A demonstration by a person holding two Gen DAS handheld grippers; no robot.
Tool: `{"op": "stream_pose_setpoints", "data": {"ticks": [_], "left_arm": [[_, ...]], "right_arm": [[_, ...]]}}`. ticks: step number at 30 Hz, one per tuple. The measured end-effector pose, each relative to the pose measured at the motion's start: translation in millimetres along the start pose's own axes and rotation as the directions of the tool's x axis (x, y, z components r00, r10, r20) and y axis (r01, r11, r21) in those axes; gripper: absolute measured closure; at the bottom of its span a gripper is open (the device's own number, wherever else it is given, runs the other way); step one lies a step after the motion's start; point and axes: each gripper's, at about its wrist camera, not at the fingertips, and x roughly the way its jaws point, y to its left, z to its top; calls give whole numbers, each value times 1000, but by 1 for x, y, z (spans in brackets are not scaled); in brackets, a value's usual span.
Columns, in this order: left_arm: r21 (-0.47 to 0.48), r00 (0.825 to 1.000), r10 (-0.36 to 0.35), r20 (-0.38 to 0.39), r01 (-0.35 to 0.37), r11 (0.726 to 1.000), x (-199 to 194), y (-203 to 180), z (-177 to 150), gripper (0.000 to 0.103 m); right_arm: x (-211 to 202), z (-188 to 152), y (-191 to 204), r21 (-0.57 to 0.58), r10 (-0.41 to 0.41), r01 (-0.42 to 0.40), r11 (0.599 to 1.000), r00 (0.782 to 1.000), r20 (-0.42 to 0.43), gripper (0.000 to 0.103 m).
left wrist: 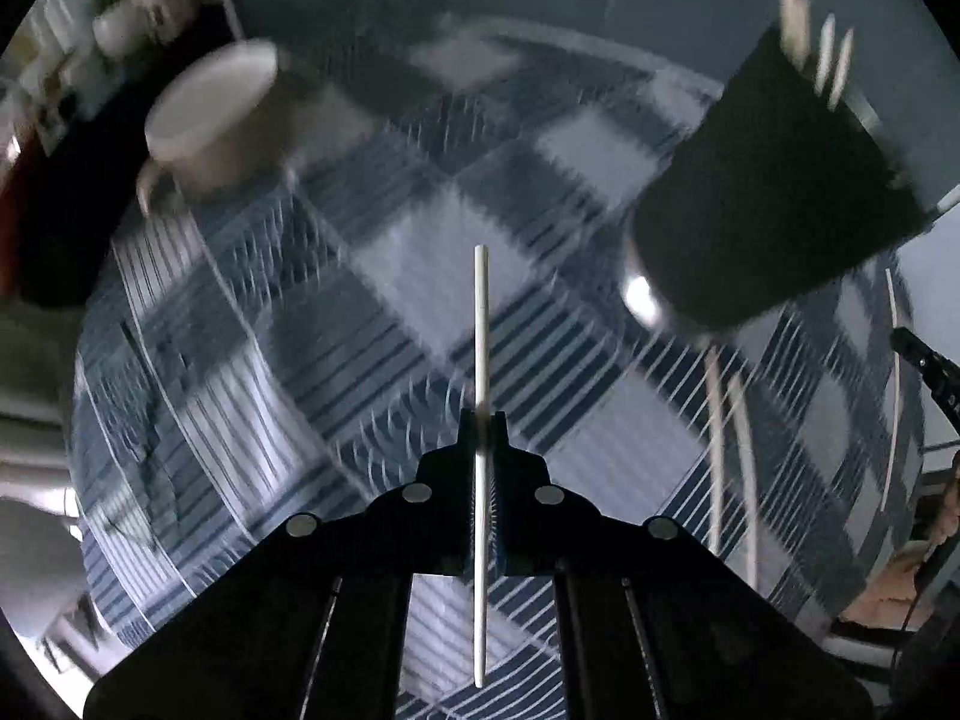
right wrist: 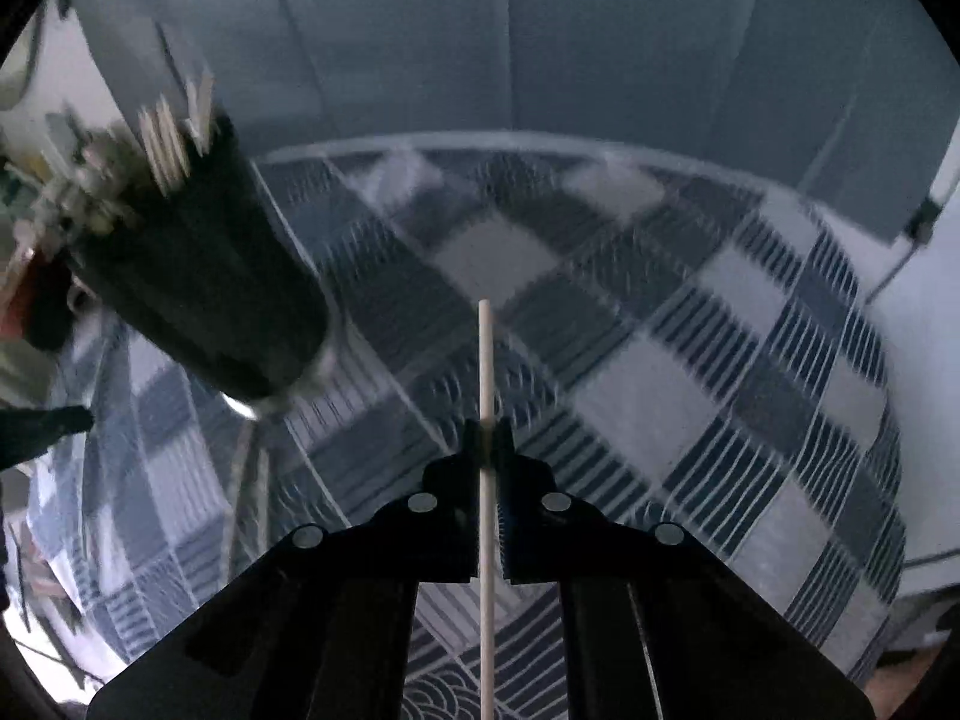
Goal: Organize utensils
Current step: 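Lift both held sticks and carry them over the black holder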
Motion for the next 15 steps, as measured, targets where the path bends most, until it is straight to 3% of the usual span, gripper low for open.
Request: {"op": "stream_pose_setpoints", "data": {"ticks": [6,11,15], "left_arm": [[-20,990,-39,138,42,999,-50,-12,35,98],[-5,965,-67,253,71,997,-93,-38,57,98],[23,951,-94,294,91,996,-111,-52,74,98]], "right_arm": [[-41,42,18,-39,21,-16,999,994,110,98],[-64,67,36,-74,61,-48,996,982,180,98],[-82,85,50,-109,70,-43,993,964,256,98]]}}
